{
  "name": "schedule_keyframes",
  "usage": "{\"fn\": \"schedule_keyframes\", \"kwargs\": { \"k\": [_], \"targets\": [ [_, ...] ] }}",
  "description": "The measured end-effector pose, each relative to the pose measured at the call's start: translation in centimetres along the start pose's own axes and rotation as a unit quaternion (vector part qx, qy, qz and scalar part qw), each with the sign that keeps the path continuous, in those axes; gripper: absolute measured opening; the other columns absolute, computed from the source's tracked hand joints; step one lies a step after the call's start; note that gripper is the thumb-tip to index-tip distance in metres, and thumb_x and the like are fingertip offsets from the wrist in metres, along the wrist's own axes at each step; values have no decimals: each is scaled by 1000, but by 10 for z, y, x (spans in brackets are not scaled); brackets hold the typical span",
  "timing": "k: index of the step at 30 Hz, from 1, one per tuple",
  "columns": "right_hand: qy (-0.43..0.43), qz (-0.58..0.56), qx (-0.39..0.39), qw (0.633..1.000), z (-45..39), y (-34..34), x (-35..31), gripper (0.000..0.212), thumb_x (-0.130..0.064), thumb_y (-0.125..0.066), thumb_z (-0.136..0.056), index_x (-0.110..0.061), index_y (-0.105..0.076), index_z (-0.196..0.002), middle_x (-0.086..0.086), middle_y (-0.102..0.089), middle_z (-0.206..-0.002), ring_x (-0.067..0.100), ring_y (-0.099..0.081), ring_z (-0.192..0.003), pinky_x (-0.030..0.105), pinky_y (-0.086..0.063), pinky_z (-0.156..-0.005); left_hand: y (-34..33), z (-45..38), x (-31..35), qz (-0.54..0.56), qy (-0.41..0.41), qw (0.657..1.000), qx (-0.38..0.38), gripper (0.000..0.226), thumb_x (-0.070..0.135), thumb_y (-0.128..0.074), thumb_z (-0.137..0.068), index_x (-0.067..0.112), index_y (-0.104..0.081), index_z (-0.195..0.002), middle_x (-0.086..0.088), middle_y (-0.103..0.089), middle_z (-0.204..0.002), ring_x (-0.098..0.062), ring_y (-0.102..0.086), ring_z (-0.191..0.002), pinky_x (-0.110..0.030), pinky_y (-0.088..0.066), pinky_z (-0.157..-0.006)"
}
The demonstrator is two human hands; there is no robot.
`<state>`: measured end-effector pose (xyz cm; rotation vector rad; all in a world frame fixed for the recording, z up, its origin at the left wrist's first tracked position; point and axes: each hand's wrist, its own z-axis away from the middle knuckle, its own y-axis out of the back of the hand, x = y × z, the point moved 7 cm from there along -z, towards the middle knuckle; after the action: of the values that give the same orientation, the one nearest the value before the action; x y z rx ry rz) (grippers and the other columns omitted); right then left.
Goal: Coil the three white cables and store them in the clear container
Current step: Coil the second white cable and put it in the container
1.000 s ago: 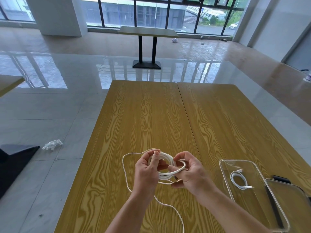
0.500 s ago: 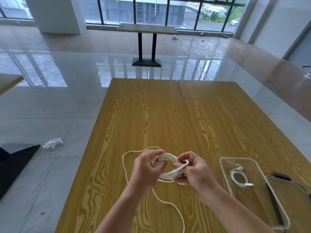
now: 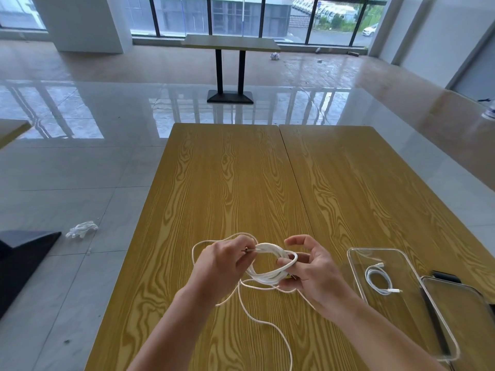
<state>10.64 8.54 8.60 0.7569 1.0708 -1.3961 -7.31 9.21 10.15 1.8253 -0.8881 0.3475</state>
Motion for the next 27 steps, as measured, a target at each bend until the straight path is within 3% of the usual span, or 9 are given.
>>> {"fn": "schedule_keyframes", "kwargs": {
  "k": [5, 8, 10, 13, 15, 18, 21, 24, 27],
  "targets": [
    [-10, 18, -24, 1000, -1, 10, 2, 28, 6, -71, -85, -6, -62, -109, 12, -73, -83, 28, -72, -76, 38, -61, -63, 11, -2, -17, 101, 25, 993, -61, 18, 35, -64, -91, 16, -65, -91, 4, -76, -87, -7, -73, -76, -35, -60, -66],
    [-4, 24, -40, 999, -1, 11, 0, 25, 6, -69, -86, -4, -63, -108, 11, -73, -82, 28, -71, -76, 41, -62, -67, 11, 1, -30, 204, 130, 969, -38, 6, 12, -73, -88, 12, -67, -87, -5, -76, -89, -20, -75, -81, -38, -62, -74],
    [9, 35, -40, 999, -1, 10, -3, 23, 7, -69, -86, -5, -65, -105, 12, -72, -82, 27, -71, -74, 37, -61, -62, 0, 9, -35, 351, 254, 901, -21, 6, 8, -72, -87, 8, -66, -87, -12, -77, -96, -31, -75, -87, -42, -62, -78],
    [26, 56, -36, 997, -2, 8, -7, 21, 6, -70, -86, -6, -65, -103, 10, -70, -79, 23, -70, -69, 33, -60, -59, -23, 22, -30, 505, 381, 774, -21, 27, 28, -70, -82, 7, -62, -97, -16, -75, -107, -36, -73, -96, -43, -60, -81],
    [34, 64, -37, 997, -2, 7, -8, 20, 5, -69, -87, -6, -65, -103, 8, -71, -79, 21, -70, -67, 32, -60, -60, -36, 25, -24, 538, 410, 736, -35, 42, 38, -73, -77, 12, -60, -109, -10, -75, -107, -32, -73, -97, -48, -58, -86],
    [46, 62, -35, 996, -3, 5, -10, 19, 5, -69, -87, -6, -66, -102, 8, -73, -82, 22, -71, -69, 33, -60, -61, -52, 29, -11, 565, 420, 706, -81, 59, 38, -81, -73, 21, -57, -124, -9, -73, -110, -29, -70, -98, -47, -58, -86],
    [54, 64, -35, 996, -4, 5, -12, 20, 6, -70, -86, -9, -67, -100, 8, -74, -86, 26, -73, -73, 34, -60, -63, -59, 30, 0, 601, 406, 684, -71, 56, 24, -80, -79, 16, -54, -128, -19, -73, -111, -35, -72, -95, -46, -59, -82],
    [23, 43, -65, 997, -4, 5, -10, 34, 12, -69, -79, -8, -68, -107, 9, -73, -89, 25, -73, -80, 34, -60, -69, -57, 30, -3, 586, 403, 703, -2, 43, 14, -72, -85, 7, -57, -125, -20, -72, -92, -31, -71, -80, -46, -60, -77],
    [-31, -30, -113, 993, -2, 3, -7, 43, 1, -67, -75, -2, -64, -117, 16, -73, -100, 26, -72, -87, 33, -60, -71, -53, 29, -6, 583, 393, 710, 41, 31, 6, -65, -91, 3, -59, -121, -18, -67, -83, -27, -67, -70, -39, -60, -65]
  ]
}}
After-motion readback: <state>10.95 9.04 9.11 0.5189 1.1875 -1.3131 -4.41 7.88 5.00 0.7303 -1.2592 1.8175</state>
